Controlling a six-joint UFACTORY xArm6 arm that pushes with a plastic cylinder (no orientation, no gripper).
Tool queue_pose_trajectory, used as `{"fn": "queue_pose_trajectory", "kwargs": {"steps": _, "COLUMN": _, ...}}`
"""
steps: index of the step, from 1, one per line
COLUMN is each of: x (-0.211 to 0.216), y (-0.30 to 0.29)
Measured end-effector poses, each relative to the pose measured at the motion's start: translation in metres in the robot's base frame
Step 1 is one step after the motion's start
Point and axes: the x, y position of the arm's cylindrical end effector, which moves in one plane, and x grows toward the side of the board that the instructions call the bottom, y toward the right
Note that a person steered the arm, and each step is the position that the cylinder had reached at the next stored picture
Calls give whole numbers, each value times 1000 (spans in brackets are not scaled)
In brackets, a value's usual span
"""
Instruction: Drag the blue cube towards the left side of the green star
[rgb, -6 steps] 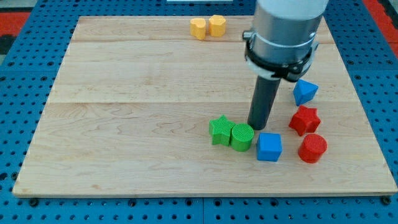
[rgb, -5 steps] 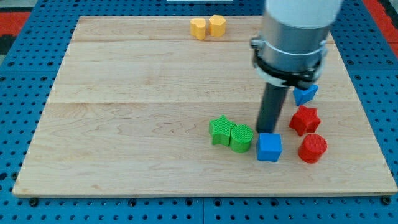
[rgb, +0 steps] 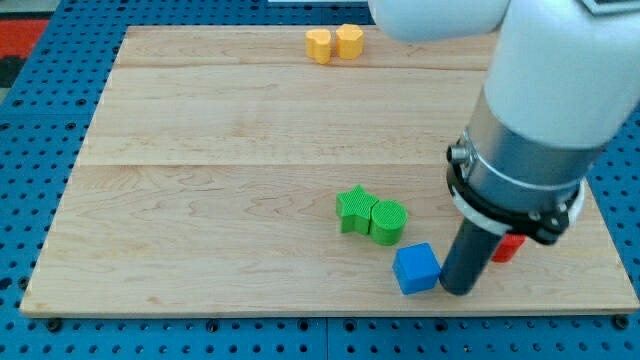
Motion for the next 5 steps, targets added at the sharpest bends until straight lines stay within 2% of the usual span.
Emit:
{"fn": "queue_pose_trajectory", "kwargs": {"steps": 1, "x": 1, "y": -34}}
{"fn": "queue_pose_trajectory", "kwargs": {"steps": 2, "x": -31, "y": -89}}
{"fn": "queue_pose_trajectory", "kwargs": {"steps": 3, "x": -56, "y": -114}}
{"fn": "queue_pose_trajectory", "kwargs": {"steps": 5, "x": -108, "y": -108}}
